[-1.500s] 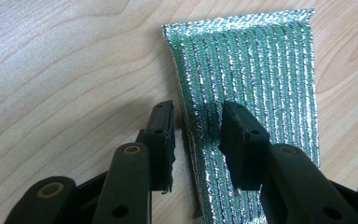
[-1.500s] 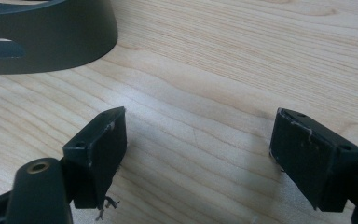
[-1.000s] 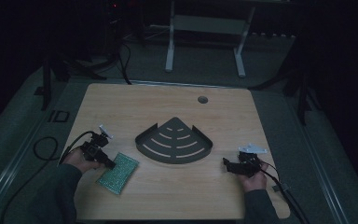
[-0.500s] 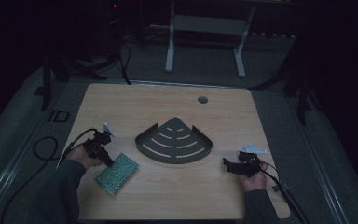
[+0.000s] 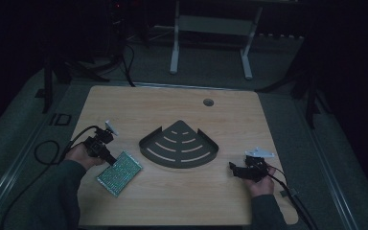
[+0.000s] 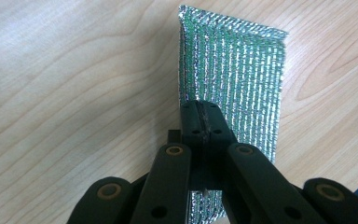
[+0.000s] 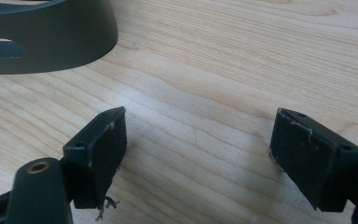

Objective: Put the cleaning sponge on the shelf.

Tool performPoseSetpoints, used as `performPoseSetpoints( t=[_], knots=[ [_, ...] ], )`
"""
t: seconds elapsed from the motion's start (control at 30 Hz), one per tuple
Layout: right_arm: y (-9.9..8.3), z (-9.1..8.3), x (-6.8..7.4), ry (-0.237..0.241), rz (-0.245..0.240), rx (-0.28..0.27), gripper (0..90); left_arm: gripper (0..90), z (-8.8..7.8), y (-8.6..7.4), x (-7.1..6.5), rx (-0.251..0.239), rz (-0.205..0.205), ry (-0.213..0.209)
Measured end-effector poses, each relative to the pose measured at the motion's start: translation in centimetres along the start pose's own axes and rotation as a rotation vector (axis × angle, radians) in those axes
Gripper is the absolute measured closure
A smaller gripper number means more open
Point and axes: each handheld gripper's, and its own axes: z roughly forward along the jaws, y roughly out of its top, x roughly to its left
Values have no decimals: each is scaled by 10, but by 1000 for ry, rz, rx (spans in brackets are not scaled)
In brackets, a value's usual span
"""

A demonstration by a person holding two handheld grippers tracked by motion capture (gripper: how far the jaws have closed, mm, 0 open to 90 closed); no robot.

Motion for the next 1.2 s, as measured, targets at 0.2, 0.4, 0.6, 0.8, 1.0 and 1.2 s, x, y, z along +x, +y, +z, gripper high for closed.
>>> performPoseSetpoints(
  t=[0.2,0.4,0.6,0.8,1.0,1.2],
  knots=[
    [0,0,0,0,0,0,183,900,-8,3,-2,-15,7,11],
    [0,0,0,0,0,0,183,900,-13,6,-4,-11,26,13],
    [0,0,0,0,0,0,183,900,-20,9,-6,-20,31,23],
    [0,0,0,0,1,0,183,900,-29,10,-6,-37,34,26],
    [0,0,0,0,0,0,183,900,-36,13,-7,-44,40,26],
    [0,0,0,0,1,0,183,900,-42,15,-9,-51,51,30]
  ],
)
